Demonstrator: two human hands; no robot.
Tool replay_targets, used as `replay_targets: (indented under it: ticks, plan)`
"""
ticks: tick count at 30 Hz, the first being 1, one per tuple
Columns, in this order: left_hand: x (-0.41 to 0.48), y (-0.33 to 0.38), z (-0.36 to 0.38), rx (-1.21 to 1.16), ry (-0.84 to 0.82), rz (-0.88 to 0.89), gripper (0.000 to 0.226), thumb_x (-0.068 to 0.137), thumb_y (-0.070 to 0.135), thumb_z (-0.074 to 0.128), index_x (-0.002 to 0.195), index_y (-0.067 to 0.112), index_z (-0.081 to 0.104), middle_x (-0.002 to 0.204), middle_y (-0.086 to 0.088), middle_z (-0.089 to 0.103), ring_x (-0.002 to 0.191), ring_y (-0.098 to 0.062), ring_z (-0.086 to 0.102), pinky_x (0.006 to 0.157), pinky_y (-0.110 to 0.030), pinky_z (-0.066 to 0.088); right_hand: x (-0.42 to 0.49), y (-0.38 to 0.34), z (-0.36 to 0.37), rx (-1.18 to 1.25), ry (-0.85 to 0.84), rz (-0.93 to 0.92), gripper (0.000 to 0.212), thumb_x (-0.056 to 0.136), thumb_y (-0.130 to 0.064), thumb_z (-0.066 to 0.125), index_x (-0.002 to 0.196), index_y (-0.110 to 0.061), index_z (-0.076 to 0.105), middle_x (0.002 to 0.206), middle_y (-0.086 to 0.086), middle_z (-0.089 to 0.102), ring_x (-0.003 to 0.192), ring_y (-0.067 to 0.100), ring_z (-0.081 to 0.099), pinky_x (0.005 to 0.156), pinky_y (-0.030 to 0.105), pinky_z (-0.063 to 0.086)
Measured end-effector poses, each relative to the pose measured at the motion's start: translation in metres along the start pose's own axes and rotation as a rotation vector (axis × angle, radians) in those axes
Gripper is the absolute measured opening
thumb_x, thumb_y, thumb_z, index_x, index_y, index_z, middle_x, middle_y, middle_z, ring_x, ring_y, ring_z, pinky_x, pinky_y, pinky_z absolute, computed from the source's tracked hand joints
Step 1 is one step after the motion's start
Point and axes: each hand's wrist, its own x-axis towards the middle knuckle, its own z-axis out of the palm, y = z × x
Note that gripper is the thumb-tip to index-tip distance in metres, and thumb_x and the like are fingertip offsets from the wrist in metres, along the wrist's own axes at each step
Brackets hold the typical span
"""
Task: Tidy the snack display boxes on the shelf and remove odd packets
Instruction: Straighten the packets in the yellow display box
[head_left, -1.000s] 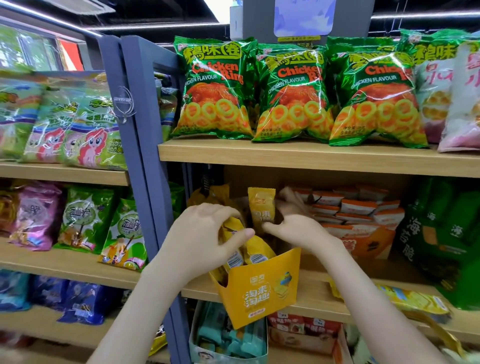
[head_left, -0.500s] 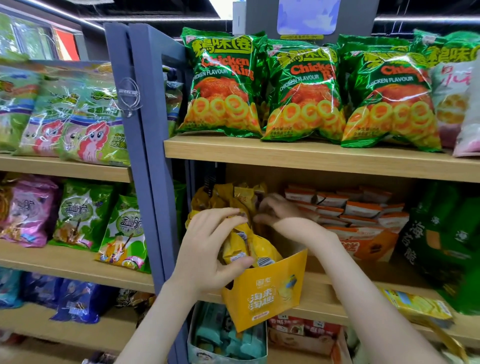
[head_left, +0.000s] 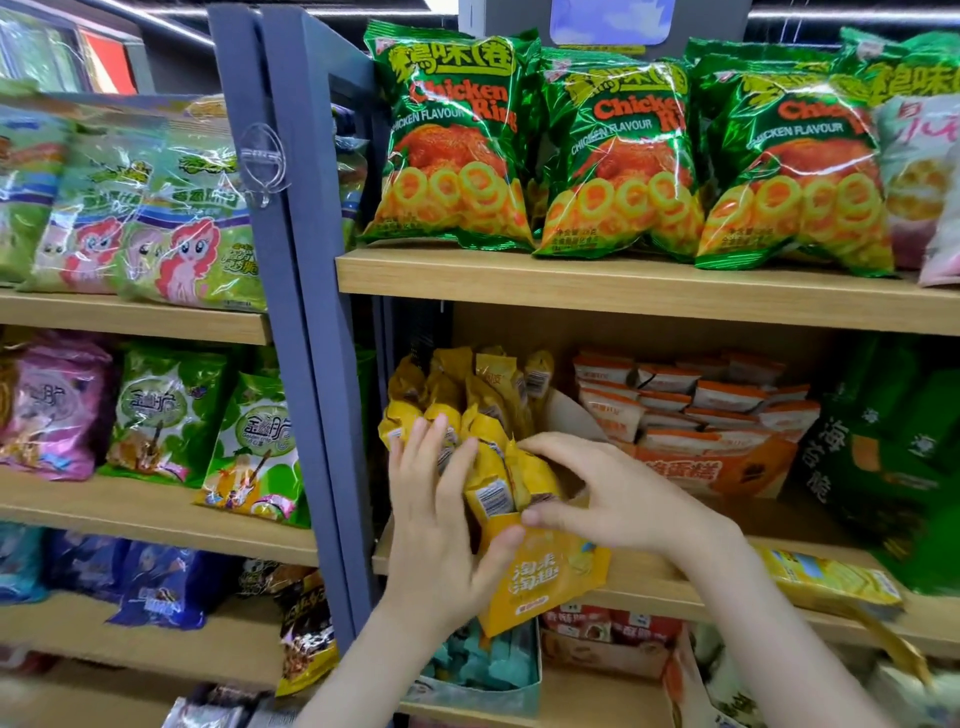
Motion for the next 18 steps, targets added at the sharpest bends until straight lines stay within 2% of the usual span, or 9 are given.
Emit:
replay_targets:
  ticks: [3, 6, 8, 12, 15, 18]
  plan:
    - [0.0, 0.005, 0.002, 0.002, -0.006, 0.013, 0.059, 0.097, 0.055, 0.04, 0.139, 0.012, 0.037, 0.152, -0.011, 0.027, 0.149, -0.029, 0.013, 0.115, -0.063, 0.016, -0.002, -0.004, 0.002, 0.125, 0.059, 0.027, 0.037, 0.083, -0.041, 0.072, 0.115, -0.046, 0.054, 0.106, -0.026, 0.063, 0.099, -0.005, 0.06, 0.08, 0.026, 0.054]
    - [0.003, 0.004, 0.003, 0.047, -0.013, 0.069, 0.055, 0.095, 0.046, 0.048, 0.137, 0.013, 0.039, 0.149, -0.01, 0.031, 0.147, -0.028, 0.02, 0.112, -0.063, 0.023, -0.004, -0.006, 0.002, 0.306, 0.272, 0.052, 0.035, 0.085, -0.028, 0.072, 0.11, -0.046, 0.055, 0.102, -0.025, 0.064, 0.097, -0.003, 0.062, 0.083, 0.023, 0.052]
    - [0.005, 0.002, 0.003, 0.064, -0.012, 0.106, 0.053, 0.095, 0.043, 0.049, 0.137, 0.012, 0.039, 0.147, -0.01, 0.033, 0.146, -0.027, 0.022, 0.114, -0.06, 0.023, -0.007, -0.009, 0.001, 0.397, 0.482, 0.064, 0.036, 0.082, -0.032, 0.07, 0.114, -0.041, 0.055, 0.102, -0.017, 0.066, 0.099, 0.004, 0.063, 0.086, 0.028, 0.053]
    - [0.005, 0.002, 0.002, 0.071, -0.009, 0.126, 0.054, 0.093, 0.039, 0.053, 0.137, 0.012, 0.039, 0.146, -0.01, 0.034, 0.145, -0.027, 0.023, 0.117, -0.056, 0.019, -0.023, -0.028, -0.006, 0.497, 0.798, -0.068, 0.036, 0.087, -0.025, 0.063, 0.121, -0.024, 0.053, 0.107, -0.015, 0.067, 0.102, 0.006, 0.063, 0.084, 0.021, 0.05]
    - [0.004, 0.01, -0.003, 0.089, 0.009, 0.097, 0.059, 0.091, 0.043, 0.054, 0.138, 0.012, 0.036, 0.149, -0.013, 0.029, 0.147, -0.028, 0.019, 0.118, -0.057, 0.012, -0.041, -0.046, -0.007, 0.585, 0.956, -0.189, 0.037, 0.09, -0.044, 0.062, 0.119, -0.024, 0.053, 0.111, -0.012, 0.067, 0.107, 0.013, 0.062, 0.087, 0.027, 0.051]
    - [0.007, 0.037, -0.017, 0.058, 0.034, 0.084, 0.064, 0.093, 0.053, 0.048, 0.141, 0.015, 0.03, 0.151, -0.014, 0.023, 0.148, -0.028, 0.012, 0.119, -0.054, 0.004, -0.061, -0.063, -0.007, 0.736, 1.022, -0.273, 0.034, 0.086, -0.049, 0.065, 0.112, -0.028, 0.062, 0.109, -0.007, 0.068, 0.108, 0.022, 0.062, 0.088, 0.037, 0.05]
